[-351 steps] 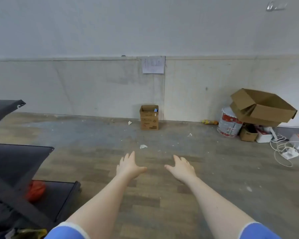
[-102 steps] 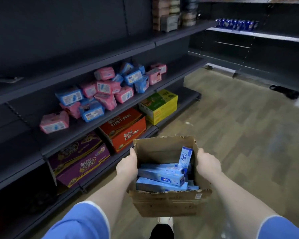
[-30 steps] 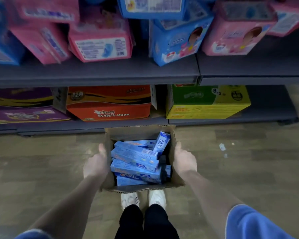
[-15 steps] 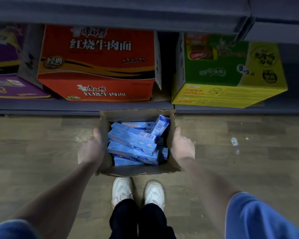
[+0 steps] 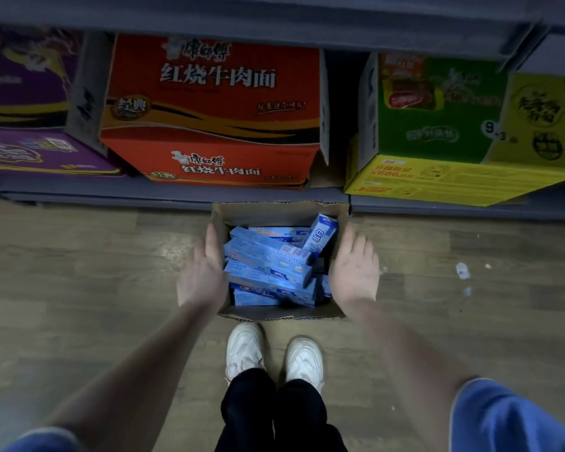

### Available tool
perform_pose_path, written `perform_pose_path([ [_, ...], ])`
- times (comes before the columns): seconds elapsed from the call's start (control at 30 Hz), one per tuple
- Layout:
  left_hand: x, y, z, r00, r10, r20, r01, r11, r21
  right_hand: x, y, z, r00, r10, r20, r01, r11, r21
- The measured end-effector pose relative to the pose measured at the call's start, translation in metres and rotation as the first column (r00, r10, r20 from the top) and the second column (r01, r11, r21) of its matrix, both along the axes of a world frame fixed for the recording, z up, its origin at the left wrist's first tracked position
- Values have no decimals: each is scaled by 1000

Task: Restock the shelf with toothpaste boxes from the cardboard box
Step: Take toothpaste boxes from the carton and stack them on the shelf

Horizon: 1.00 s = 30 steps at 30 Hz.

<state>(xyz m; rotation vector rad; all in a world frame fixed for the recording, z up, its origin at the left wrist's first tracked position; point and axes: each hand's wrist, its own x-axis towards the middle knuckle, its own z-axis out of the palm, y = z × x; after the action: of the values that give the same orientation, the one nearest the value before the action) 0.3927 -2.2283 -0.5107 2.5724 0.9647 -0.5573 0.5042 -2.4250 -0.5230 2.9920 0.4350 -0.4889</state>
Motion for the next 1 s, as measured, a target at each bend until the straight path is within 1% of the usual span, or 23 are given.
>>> perform_pose_path([
  [0.07,-3,-2,9,990,-137,37,136,990,37,-2,4,3,992,114,47,-116,993,32],
  [0.13,-3,-3,17,969,-242,51,240,970,35,-7,9,11,969,243,32,-245,968,59],
  [0.2,-2,-4,19,952,-303,53,302,953,21,-12,16,16,953,299,-52,-294,952,87],
  [0.23,0,-4,18,942,-334,44,334,943,13,-14,18,15,939,320,-124,-308,946,103],
  [0.3,4,-5,11,913,-408,18,408,913,-10,-17,21,5,895,359,-265,-345,933,99],
  [0.37,8,-7,-1,881,-473,-1,473,881,-31,-17,24,-6,872,352,-341,-353,934,62],
  [0.43,12,-7,-19,863,-504,-16,503,863,-49,-19,27,-24,867,303,-395,-313,949,41],
  [0.53,17,-4,-49,855,-513,-73,503,856,-119,-22,29,-51,844,209,-494,-237,971,6],
  [0.63,23,-1,-76,823,-557,-112,536,827,-171,-20,27,-71,821,90,-564,-88,996,30],
  [0.7,27,-3,-91,788,-603,-125,586,796,-151,-18,25,-82,787,14,-617,43,996,79],
  [0.8,31,-12,-107,732,-659,-173,649,752,-118,-15,21,-90,756,-8,-655,161,971,175],
  [0.87,31,-18,-117,728,-665,-169,660,746,-92,-13,17,-90,757,-19,-653,210,953,217],
  [1.0,26,-17,-127,739,-670,-74,672,741,5,-11,13,-88,745,-62,-664,319,908,273],
])
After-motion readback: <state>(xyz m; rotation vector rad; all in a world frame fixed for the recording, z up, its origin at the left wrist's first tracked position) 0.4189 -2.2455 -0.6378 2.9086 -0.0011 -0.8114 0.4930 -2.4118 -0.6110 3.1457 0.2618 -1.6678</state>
